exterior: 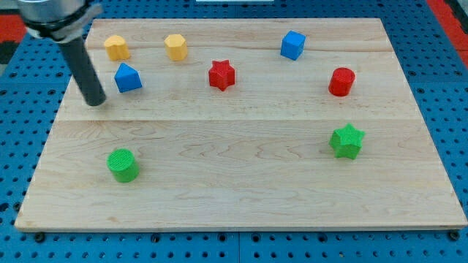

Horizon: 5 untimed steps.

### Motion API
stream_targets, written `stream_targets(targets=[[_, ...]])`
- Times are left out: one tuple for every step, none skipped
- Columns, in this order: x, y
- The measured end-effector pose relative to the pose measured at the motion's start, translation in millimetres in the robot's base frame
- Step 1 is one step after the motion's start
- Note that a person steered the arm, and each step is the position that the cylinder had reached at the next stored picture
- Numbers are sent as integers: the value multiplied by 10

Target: Move the blue triangle to the top center

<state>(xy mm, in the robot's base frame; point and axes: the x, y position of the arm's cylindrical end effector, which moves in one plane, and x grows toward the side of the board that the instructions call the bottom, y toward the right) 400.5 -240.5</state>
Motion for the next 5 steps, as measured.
stream_targets(targets=[[-355,84],[-480,582],[-499,974],[-407,980],[-385,1337]])
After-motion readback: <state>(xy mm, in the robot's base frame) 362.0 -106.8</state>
